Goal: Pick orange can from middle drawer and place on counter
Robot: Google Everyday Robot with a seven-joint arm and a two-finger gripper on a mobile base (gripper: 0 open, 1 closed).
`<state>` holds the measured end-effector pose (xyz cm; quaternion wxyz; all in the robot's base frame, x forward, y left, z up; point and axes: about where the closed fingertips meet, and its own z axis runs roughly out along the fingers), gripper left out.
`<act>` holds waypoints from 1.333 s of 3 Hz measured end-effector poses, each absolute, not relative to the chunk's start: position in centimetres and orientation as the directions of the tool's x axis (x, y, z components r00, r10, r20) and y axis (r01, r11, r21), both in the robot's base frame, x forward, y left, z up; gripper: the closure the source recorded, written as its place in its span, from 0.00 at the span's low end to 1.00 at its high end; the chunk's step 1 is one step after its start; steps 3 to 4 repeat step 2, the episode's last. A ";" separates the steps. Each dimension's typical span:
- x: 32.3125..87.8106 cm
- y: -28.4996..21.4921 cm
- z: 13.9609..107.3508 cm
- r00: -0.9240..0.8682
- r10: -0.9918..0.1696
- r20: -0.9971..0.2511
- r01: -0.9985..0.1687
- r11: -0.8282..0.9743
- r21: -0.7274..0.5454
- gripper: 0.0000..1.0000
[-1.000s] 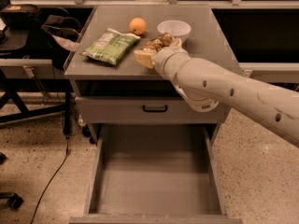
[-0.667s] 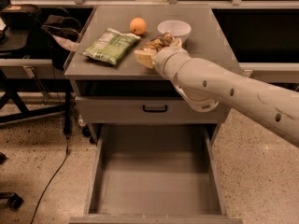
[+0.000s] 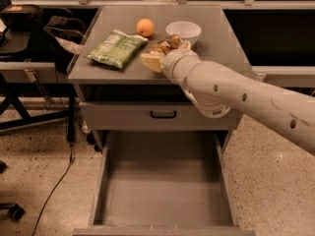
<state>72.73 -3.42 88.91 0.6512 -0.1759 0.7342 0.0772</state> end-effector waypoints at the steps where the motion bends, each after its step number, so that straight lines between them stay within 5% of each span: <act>1: 72.7 -3.4 88.9 -0.090 -0.158 -0.983 -0.359 0.926 -0.116 0.00; 4: 72.7 -3.4 88.9 -0.090 -0.158 -0.983 -0.359 0.926 -0.116 0.00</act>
Offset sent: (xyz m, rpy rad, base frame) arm 0.0000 0.0000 0.0000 0.0000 0.0000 0.0000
